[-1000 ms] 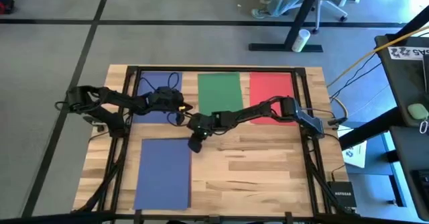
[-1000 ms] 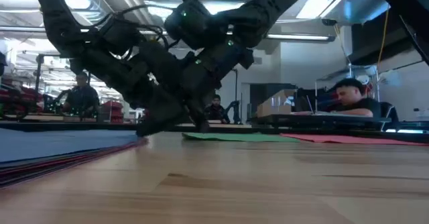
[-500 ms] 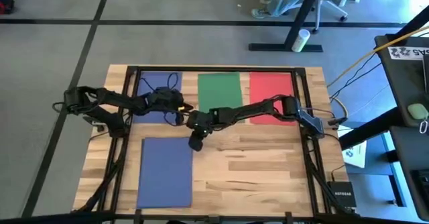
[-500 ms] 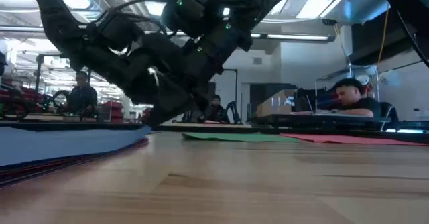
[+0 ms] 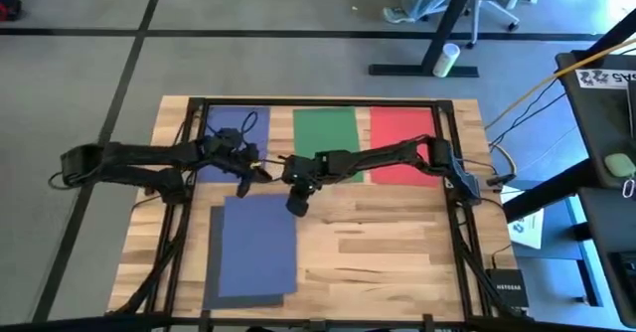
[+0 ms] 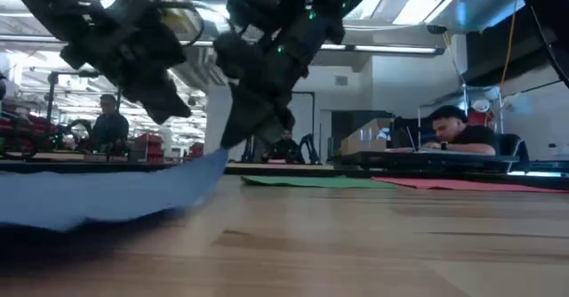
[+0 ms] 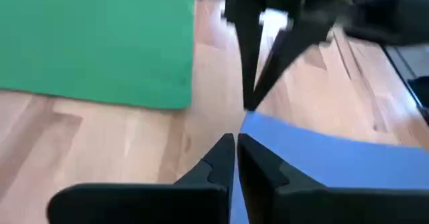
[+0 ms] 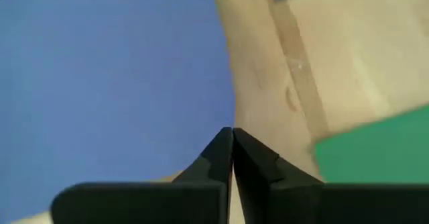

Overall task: Organize paper
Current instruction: Stack the blue paper on top of the other blue paper

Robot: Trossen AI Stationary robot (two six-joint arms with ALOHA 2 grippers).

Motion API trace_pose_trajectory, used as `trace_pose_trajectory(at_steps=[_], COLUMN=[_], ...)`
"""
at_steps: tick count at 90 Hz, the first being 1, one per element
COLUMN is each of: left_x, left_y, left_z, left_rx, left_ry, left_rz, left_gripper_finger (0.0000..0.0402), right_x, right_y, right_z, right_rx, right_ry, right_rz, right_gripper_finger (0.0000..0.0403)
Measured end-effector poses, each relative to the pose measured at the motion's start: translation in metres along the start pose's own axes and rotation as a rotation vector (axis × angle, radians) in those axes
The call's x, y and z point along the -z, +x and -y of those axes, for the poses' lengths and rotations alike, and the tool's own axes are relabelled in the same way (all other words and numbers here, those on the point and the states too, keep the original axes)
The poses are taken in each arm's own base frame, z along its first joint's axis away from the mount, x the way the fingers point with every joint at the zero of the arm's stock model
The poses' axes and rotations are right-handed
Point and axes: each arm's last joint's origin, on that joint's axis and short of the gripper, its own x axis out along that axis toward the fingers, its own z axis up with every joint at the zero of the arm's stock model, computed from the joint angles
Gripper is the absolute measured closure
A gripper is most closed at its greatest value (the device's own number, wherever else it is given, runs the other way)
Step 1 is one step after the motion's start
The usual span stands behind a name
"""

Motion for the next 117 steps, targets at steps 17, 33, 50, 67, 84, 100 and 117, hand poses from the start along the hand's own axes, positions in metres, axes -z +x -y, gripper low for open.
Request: trace_pose_trajectory(at_steps=[17,33,50,67,84,100,117], left_x=[0.001,0.002,0.004,0.004,0.006,0.007,0.007], left_y=[0.0,0.004,0.007,0.008,0.008,0.01,0.01], left_z=[0.004,0.016,0.023,0.023,0.024,0.031,0.032], left_rx=[0.017,0.074,0.049,-0.006,-0.007,0.04,0.026], left_ry=[0.057,0.111,0.134,0.138,0.137,0.163,0.186], left_rz=[-0.011,-0.024,-0.048,-0.054,-0.067,-0.076,-0.073], left_gripper_finger=[0.0356,0.0322,0.0298,0.0295,0.0295,0.0295,0.0295], right_x=[-0.006,-0.006,-0.009,-0.008,-0.016,-0.026,-0.028], right_y=[-0.011,-0.013,-0.013,-0.013,-0.019,-0.026,-0.028], right_z=[-0.004,-0.004,-0.007,-0.011,-0.018,-0.024,-0.024], right_rx=[-0.012,-0.014,-0.059,-0.077,-0.097,-0.1,-0.099], right_ry=[-0.039,-0.057,-0.067,-0.099,-0.134,-0.174,-0.19], right_rz=[0.04,0.045,0.064,0.061,0.09,0.13,0.139], right_gripper_finger=[0.0403,0.0403,0.0403,0.0403,0.0403,0.0403,0.0403])
